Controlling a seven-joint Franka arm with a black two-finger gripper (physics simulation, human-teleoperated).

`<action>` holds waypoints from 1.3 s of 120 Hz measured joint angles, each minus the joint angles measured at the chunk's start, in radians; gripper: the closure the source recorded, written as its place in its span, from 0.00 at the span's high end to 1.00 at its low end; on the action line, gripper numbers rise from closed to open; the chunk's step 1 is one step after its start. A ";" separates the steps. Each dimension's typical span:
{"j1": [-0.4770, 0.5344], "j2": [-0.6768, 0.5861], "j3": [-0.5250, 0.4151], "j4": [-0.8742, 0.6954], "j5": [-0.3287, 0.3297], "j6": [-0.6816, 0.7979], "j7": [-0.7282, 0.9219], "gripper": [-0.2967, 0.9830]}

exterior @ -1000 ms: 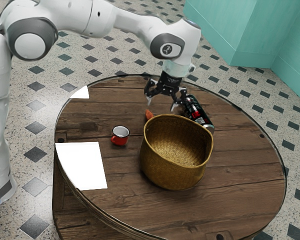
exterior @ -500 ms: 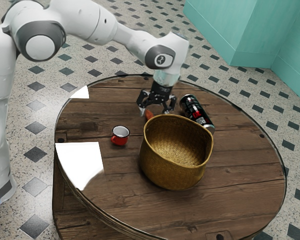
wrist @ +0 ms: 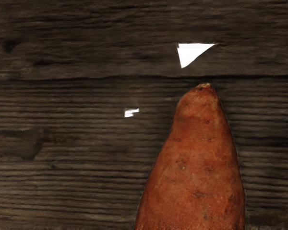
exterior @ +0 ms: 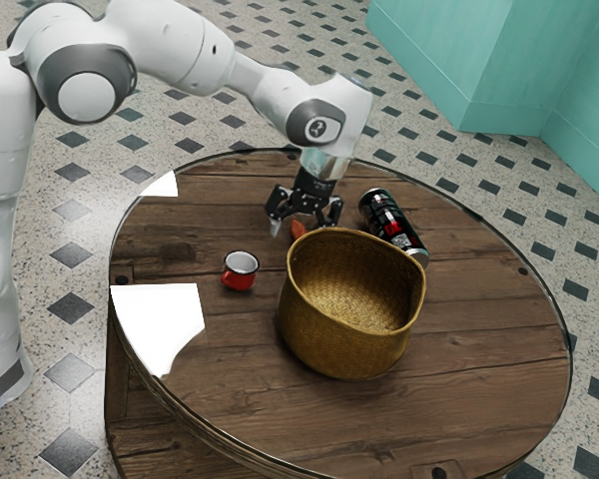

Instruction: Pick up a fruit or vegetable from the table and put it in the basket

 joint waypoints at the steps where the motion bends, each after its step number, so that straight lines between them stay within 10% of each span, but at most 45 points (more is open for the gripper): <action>1: 0.000 0.000 0.000 0.000 0.000 0.000 0.000 0.71; 41: -0.009 -0.002 0.000 0.001 0.001 -0.001 -0.014 0.39; 88: -0.005 -0.202 -0.019 0.094 0.097 -0.125 -0.052 0.37; 113: 0.158 -0.133 -0.214 0.274 0.173 -0.230 -0.105 0.37; 136: -0.161 -0.086 -0.334 0.350 0.204 -0.267 -0.145 0.37; 156: -0.087 -0.043 -0.354 0.355 0.208 -0.279 -0.170 0.36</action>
